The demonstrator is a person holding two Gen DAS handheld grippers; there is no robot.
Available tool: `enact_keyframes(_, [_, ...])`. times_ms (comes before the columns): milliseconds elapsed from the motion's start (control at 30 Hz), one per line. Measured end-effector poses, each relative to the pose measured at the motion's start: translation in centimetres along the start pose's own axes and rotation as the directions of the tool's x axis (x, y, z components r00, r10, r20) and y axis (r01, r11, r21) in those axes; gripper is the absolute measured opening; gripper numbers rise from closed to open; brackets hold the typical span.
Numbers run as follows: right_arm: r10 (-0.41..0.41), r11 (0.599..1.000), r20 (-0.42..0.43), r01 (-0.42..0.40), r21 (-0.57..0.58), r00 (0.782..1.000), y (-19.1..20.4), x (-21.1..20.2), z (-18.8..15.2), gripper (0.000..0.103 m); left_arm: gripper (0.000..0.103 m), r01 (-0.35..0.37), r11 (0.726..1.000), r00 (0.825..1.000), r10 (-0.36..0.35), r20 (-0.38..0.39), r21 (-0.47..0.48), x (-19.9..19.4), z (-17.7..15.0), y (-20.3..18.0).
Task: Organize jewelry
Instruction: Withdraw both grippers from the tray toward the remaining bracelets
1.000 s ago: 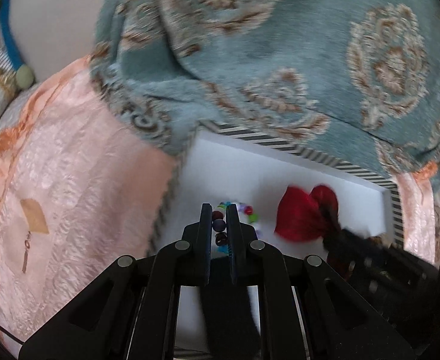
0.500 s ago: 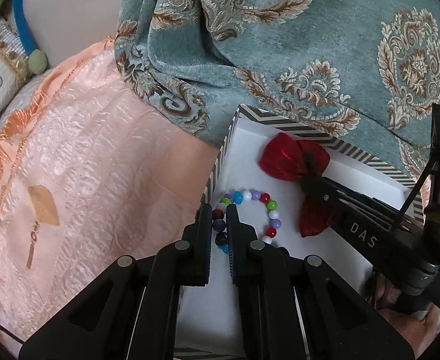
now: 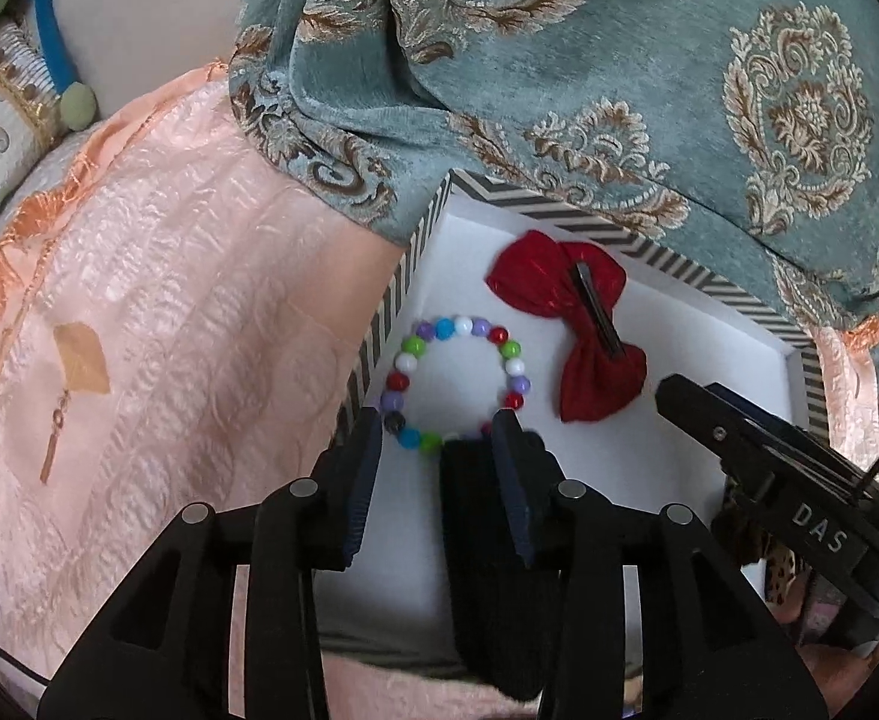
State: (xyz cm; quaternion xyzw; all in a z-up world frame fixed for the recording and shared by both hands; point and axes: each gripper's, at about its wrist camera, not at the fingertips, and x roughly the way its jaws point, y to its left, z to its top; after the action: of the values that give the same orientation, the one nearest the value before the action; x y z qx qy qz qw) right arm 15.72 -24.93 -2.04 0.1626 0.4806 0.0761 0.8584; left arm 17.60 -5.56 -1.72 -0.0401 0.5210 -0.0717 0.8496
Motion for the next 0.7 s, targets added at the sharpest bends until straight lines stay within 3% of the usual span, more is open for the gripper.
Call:
enact_keyframes(467, [-0.079, 0.996, 0.003, 0.079, -0.043, 0.997, 0.4, -4.6, -5.0, 0.051, 0.038, -0.017, 0.999, 1.000, 0.016, 0.021, 0.036, -3.4, -4.4, -1.3])
enact_keyframes(567, [-0.090, 0.995, 0.014, 0.091, -0.044, 0.996, 0.2, -5.7, -6.1, 0.058, 0.042, -0.020, 0.999, 1.000, 0.019, 0.023, 0.043, -4.0, -5.3, -1.5])
enact_keyframes(700, [-0.107, 0.993, 0.022, 0.108, -0.053, 0.994, -0.2, -7.3, -7.7, 0.059, 0.043, -0.025, 0.998, 0.999, 0.023, 0.029, 0.050, -4.8, -6.3, -1.6])
